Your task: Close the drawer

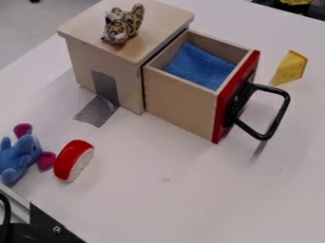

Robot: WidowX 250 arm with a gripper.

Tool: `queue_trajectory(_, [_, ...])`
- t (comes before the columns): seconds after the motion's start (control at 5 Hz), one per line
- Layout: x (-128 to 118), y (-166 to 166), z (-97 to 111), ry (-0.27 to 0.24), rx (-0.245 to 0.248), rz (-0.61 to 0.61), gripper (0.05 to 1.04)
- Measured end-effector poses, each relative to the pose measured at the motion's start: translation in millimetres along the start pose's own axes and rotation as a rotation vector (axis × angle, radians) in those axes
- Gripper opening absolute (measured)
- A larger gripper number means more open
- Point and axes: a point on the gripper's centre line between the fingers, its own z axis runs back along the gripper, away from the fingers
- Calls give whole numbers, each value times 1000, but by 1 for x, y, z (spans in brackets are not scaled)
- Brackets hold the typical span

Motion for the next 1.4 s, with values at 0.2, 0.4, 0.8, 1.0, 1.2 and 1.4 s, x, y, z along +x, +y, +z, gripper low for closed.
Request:
queue_trajectory(0.2, [-2, 0, -10, 36, -7, 0, 1001])
queue_trajectory(0.4, [4, -43, -22, 32, -16, -87, 1001])
queue_trajectory(0.8, [10, -148, -57, 54, -22, -299, 1001])
queue_trajectory(1.0, [19, -196, -76, 61, -41, -360, 1001])
queue_trajectory(1.2, [23, -235, -110, 103, -48, -359, 1001])
queue_trajectory(1.4, [19, -241, -147, 178, -30, -350, 1001])
